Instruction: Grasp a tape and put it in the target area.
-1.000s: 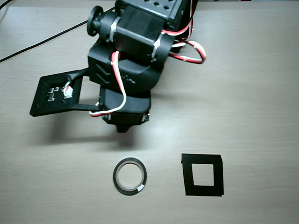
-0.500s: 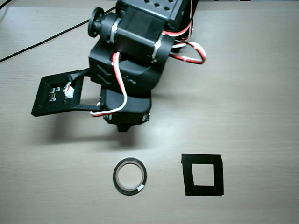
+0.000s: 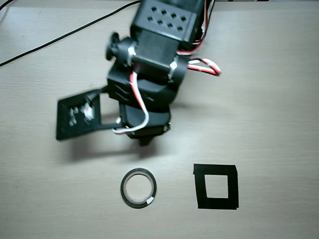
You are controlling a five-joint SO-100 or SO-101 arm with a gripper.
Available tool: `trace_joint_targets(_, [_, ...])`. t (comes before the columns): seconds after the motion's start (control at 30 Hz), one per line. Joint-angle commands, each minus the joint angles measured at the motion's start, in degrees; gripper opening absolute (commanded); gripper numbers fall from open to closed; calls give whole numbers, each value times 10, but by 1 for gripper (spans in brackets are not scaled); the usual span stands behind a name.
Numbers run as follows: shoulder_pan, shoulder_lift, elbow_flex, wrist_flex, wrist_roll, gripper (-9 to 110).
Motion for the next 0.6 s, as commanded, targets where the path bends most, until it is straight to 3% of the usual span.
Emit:
trace_joint_targets(0.0, [-14,-4,12,-30,-16,12])
trace_joint_targets(0.57, [-13,-258,-79,-154,-62,15])
